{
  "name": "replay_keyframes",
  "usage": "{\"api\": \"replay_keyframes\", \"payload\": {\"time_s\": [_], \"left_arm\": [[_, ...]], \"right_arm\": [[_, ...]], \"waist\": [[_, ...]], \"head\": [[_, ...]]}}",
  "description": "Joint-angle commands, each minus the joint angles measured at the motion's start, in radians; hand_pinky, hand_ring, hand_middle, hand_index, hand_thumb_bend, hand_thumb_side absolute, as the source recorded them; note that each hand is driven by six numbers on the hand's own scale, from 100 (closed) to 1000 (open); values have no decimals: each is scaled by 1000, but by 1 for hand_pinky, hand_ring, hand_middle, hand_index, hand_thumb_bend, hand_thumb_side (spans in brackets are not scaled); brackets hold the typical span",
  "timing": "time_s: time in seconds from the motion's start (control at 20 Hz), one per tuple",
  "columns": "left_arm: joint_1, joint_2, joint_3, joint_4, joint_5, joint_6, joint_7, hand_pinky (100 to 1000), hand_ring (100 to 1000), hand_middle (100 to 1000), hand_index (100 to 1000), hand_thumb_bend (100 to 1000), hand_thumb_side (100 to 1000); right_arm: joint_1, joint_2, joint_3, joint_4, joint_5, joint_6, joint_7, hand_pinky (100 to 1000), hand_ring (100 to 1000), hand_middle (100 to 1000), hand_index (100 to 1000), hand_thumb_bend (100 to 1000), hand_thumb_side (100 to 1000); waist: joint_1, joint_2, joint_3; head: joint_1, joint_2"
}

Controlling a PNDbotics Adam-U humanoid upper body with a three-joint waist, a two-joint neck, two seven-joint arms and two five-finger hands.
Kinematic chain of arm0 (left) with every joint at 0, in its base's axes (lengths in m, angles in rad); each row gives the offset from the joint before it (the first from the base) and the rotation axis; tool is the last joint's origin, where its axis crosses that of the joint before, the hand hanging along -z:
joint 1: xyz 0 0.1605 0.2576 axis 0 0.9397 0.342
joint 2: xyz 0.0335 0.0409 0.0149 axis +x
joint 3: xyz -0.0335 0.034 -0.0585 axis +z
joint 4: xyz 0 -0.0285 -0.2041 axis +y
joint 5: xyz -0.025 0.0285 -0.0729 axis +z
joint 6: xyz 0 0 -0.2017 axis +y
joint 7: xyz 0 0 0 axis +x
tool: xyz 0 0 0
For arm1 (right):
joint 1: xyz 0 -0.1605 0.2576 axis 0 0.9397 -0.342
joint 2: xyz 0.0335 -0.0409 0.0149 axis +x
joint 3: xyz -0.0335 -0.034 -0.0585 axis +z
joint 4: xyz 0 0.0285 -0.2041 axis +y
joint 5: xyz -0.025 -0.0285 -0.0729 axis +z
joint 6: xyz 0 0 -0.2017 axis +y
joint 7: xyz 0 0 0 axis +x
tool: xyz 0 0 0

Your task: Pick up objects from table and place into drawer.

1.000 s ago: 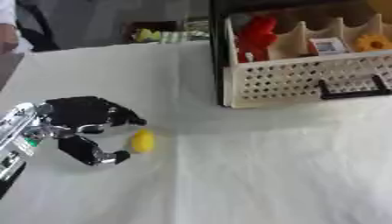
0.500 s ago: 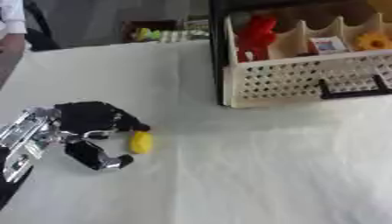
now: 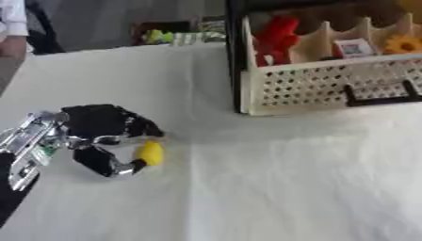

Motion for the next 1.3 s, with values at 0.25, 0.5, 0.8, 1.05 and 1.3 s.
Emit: {"api": "replay_keyframes", "payload": {"time_s": [0.25, 0.5, 0.8, 1.05, 1.3], "left_arm": [[-31, -1, 2, 2, 2, -5, -24, 623, 803, 851, 1000, 211, 1000], [-31, -11, 2, 24, -32, 1, -24, 592, 766, 791, 1000, 223, 1000], [-30, -19, 7, 43, -67, 9, 3, 533, 674, 692, 1000, 195, 995], [-29, -26, 8, 63, -65, 8, 27, 440, 564, 584, 1000, 170, 932], [-29, -33, 4, 79, -51, 3, 28, 325, 500, 563, 1000, 151, 847]], "right_arm": [[-14, -14, -13, -14, -1, 7, 2, 473, 597, 198, 492, 105, 1000], [-13, -12, -15, -14, 1, 11, 1, 473, 598, 198, 490, 102, 1000], [-11, -8, -17, -14, 1, 15, 2, 474, 598, 197, 487, 101, 1000], [-10, -6, -20, -14, 2, 17, 2, 474, 597, 196, 485, 100, 1000], [-9, -3, -22, -14, 2, 19, 2, 475, 598, 196, 485, 100, 1000]], "waist": [[1, -22, -5], [1, -19, -6], [0, -18, -8], [-2, -18, -8], [-3, -17, -8]], "head": [[5, -16], [8, -16], [8, -17], [8, -16], [9, -16]]}}
